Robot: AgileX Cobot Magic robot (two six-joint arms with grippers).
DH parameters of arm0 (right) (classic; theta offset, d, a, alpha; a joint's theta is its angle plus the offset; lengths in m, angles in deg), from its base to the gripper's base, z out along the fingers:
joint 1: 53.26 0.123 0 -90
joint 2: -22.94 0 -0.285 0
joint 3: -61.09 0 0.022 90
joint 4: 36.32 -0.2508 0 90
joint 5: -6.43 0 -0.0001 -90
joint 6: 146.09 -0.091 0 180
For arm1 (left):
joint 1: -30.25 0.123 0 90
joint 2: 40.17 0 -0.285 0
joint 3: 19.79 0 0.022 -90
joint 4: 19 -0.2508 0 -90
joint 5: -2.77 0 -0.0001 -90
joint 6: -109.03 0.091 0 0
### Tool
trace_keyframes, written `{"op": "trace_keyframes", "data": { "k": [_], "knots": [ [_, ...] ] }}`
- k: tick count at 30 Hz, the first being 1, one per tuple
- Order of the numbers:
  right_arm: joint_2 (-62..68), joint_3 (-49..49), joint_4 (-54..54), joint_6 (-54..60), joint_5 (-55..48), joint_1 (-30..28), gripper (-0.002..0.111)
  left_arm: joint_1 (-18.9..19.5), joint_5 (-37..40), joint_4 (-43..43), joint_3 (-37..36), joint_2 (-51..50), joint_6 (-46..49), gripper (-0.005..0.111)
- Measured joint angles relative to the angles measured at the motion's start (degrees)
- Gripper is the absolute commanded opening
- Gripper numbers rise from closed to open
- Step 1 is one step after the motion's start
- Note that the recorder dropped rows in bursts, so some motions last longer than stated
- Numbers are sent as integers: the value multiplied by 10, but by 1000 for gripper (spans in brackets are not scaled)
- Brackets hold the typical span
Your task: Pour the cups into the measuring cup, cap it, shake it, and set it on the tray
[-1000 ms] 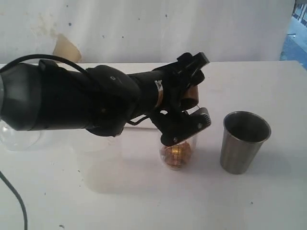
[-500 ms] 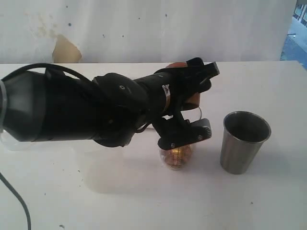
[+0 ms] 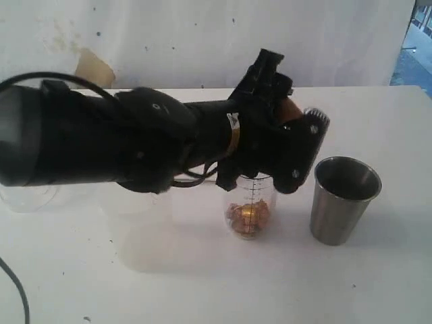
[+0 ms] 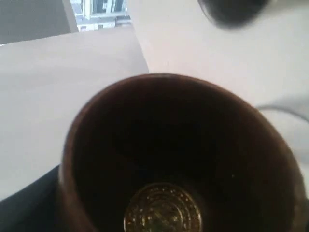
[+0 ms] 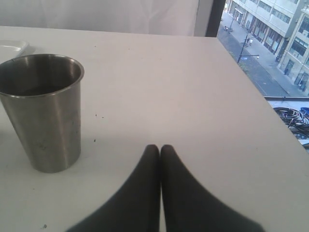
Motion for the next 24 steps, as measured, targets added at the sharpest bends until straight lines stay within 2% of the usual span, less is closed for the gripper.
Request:
{"op": "trace_keyframes", "data": {
  "k": [5,14,24],
  "knots": [
    [0,0,0,0,0,0,0,47,-111,0,0,45,-164,0],
    [0,0,0,0,0,0,0,150,-292,-1,0,76,-390,0],
    [0,0,0,0,0,0,0,249,-288,20,0,82,-593,0]
  ]
}}
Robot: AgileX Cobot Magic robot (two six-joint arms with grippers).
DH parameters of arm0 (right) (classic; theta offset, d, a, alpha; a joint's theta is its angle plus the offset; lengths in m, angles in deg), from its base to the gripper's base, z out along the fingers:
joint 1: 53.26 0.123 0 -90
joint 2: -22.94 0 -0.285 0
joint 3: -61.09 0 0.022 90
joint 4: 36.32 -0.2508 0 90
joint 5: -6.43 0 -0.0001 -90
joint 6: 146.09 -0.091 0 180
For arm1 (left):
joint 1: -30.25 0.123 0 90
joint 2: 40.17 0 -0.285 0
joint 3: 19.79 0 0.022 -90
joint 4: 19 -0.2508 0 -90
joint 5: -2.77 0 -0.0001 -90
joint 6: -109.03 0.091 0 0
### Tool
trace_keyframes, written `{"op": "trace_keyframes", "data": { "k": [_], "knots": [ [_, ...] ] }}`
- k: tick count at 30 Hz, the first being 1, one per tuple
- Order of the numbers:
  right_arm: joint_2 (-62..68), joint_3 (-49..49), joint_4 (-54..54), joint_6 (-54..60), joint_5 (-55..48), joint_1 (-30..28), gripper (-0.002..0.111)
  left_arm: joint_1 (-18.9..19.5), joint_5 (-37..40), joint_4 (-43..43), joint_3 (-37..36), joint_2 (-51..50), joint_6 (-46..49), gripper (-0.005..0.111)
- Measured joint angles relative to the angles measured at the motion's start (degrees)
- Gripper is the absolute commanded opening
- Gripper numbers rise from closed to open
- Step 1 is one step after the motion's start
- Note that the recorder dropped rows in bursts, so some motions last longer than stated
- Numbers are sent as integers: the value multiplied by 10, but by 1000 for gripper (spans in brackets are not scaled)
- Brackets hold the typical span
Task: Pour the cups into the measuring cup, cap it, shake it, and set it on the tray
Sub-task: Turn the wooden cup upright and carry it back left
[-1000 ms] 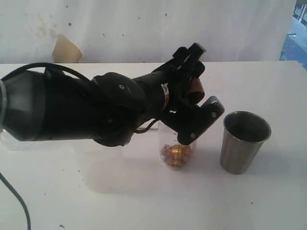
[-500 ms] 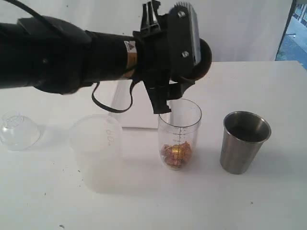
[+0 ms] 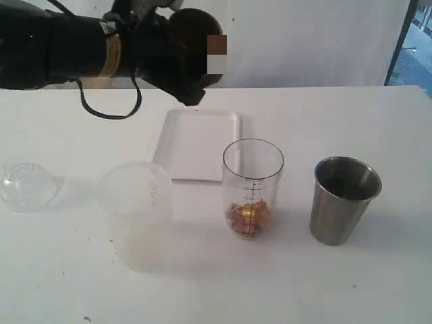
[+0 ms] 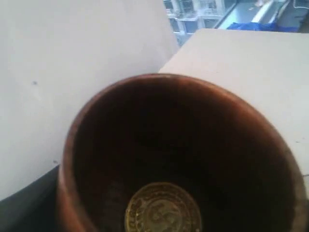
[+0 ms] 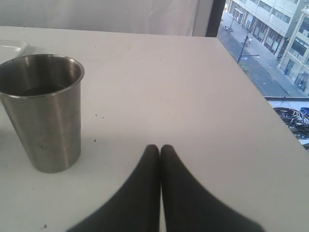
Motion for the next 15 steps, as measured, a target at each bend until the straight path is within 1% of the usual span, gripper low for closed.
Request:
{"op": "trace_keyframes", "data": {
  "k": [2,4,9,11,13,15],
  "knots": [
    [0,0,0,0,0,0,0,17,12,2,-5,5,-29,0],
    [0,0,0,0,0,0,0,27,43,7,-16,12,-48,0],
    [0,0,0,0,0,0,0,37,191,8,-59,20,-57,0],
    [0,0,0,0,0,0,0,43,226,-4,-75,21,-63,0],
    [0,0,0,0,0,0,0,54,234,-12,-85,21,-89,0],
    [0,0,0,0,0,0,0,73,218,-16,-88,21,-125,0]
  ]
}}
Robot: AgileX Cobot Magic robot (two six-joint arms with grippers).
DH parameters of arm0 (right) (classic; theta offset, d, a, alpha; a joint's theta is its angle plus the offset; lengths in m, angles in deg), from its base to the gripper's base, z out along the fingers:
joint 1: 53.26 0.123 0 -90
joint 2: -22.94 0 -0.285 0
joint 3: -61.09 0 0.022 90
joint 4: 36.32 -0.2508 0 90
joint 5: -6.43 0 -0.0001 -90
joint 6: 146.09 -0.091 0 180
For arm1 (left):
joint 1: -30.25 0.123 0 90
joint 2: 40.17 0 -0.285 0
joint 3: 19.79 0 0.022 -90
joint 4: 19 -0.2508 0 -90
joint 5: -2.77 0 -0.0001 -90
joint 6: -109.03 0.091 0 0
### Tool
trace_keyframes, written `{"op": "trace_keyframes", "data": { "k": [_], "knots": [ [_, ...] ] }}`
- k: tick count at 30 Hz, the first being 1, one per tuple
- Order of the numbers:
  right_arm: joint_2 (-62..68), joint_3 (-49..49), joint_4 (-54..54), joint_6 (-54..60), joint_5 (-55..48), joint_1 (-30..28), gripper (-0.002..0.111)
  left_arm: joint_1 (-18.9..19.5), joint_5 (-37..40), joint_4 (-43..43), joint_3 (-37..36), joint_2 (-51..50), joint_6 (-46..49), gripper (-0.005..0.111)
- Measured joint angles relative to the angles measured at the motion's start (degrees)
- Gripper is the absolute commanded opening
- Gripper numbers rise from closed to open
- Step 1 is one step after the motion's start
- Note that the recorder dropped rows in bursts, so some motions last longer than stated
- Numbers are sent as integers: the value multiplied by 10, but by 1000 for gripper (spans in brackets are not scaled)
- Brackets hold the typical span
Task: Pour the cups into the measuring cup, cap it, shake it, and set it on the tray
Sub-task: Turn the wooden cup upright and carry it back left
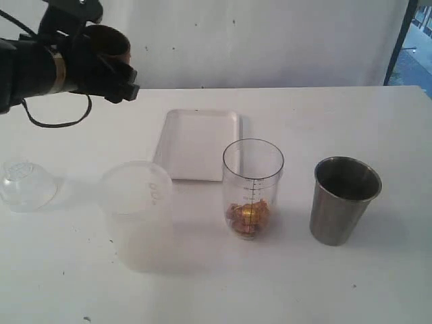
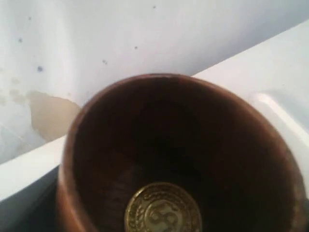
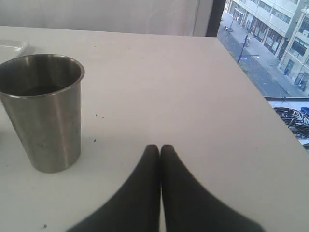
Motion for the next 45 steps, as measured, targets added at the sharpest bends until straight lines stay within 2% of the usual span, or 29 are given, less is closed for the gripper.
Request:
{"op": "trace_keyframes", "data": {
  "k": [6,12,19,22,24,26,29,31,32,34,36,42,45],
  "knots": [
    [0,0,0,0,0,0,0,89,-66,-3,0,0,-64,0],
    [0,0,0,0,0,0,0,170,-103,-5,0,-31,-85,0],
    [0,0,0,0,0,0,0,217,-118,-5,7,-92,-87,0],
    [0,0,0,0,0,0,0,225,-161,16,22,-115,-70,0],
    [0,0,0,0,0,0,0,228,-211,89,32,-125,21,0],
    [0,0,0,0,0,0,0,228,-297,218,30,-130,155,0],
    [0,0,0,0,0,0,0,217,-442,483,7,-132,351,0],
    [0,0,0,0,0,0,0,204,-488,651,-11,-132,489,0],
    [0,0,0,0,0,0,0,196,-506,760,-24,-138,620,0],
    [0,0,0,0,0,0,0,195,-509,803,-30,-148,694,0],
    [0,0,0,0,0,0,0,198,-509,826,-33,-168,724,0],
    [0,0,0,0,0,0,0,216,-516,848,-36,-237,753,0],
    [0,0,0,0,0,0,0,218,-517,851,-36,-248,727,0]
  ]
}}
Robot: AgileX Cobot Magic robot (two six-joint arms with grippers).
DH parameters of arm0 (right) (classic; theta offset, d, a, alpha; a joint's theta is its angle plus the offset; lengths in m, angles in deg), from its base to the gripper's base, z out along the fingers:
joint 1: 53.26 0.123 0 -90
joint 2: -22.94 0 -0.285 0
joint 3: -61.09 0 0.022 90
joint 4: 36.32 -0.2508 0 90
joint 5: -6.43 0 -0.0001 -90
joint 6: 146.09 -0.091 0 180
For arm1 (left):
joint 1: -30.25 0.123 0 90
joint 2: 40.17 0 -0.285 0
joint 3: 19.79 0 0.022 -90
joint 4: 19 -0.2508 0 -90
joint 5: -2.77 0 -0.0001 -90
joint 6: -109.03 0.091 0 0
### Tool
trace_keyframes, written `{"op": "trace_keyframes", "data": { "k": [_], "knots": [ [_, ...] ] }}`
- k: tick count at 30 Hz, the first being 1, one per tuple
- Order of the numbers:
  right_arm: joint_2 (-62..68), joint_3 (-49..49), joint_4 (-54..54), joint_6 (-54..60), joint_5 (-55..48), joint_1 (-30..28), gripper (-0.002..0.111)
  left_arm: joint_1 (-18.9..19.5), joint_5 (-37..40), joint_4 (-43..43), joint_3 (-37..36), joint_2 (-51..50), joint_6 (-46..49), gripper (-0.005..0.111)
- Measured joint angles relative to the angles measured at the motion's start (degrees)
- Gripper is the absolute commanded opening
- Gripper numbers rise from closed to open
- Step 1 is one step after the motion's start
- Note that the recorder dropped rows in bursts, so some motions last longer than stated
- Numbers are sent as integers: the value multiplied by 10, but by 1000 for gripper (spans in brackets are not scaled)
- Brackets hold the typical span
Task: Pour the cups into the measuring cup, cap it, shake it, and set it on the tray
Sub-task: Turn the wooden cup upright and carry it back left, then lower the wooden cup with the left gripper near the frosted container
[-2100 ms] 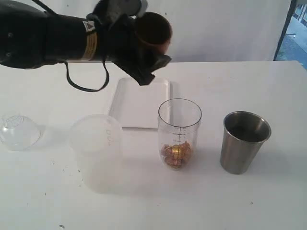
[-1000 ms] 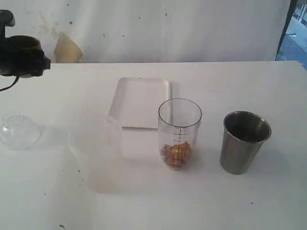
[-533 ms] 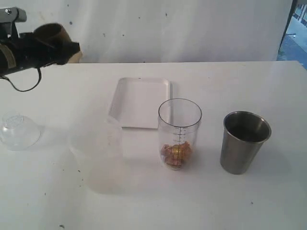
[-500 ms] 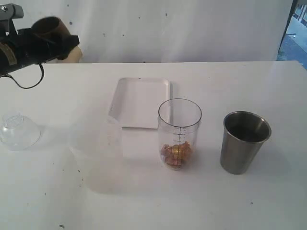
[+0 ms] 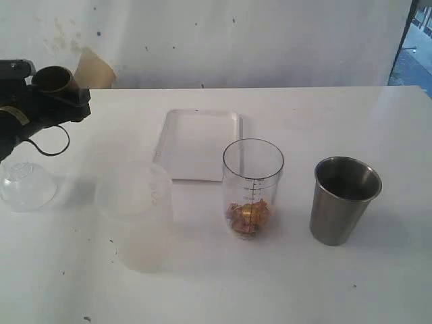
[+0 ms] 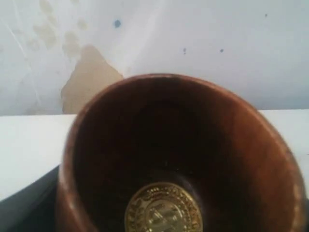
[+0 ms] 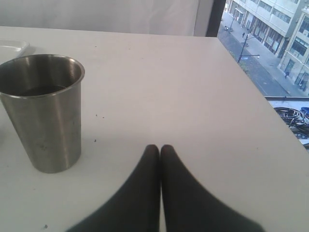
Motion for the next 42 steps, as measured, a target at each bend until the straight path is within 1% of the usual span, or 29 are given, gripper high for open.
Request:
{"op": "trace_keyframes", "data": {
  "k": [1,4,7,9,12,15,23,27,39,42],
  "knots": [
    [0,0,0,0,0,0,0,1,1,-6,-1,-2,-13,0],
    [0,0,-1,0,0,0,0,2,-7,-84,-1,-14,-91,0],
    [0,0,-1,0,0,0,0,-16,-16,-131,-1,-23,-128,0],
    [0,0,-1,0,0,0,0,-30,-16,-136,-1,-34,-130,0],
    [0,0,-1,0,0,0,0,-36,-8,-136,-1,-45,-132,0],
    [0,0,-1,0,0,0,0,-36,9,-136,-1,-60,-132,0],
    [0,0,-1,0,0,0,0,-36,28,-136,-1,-66,-81,0],
    [0,0,-1,0,0,0,0,-36,33,-151,-1,-66,-77,0],
    [0,0,-1,0,0,0,0,-36,59,-154,-1,-66,-78,0],
    [0,0,-1,0,0,0,0,-36,62,-166,-1,-66,-80,0]
  ]
}}
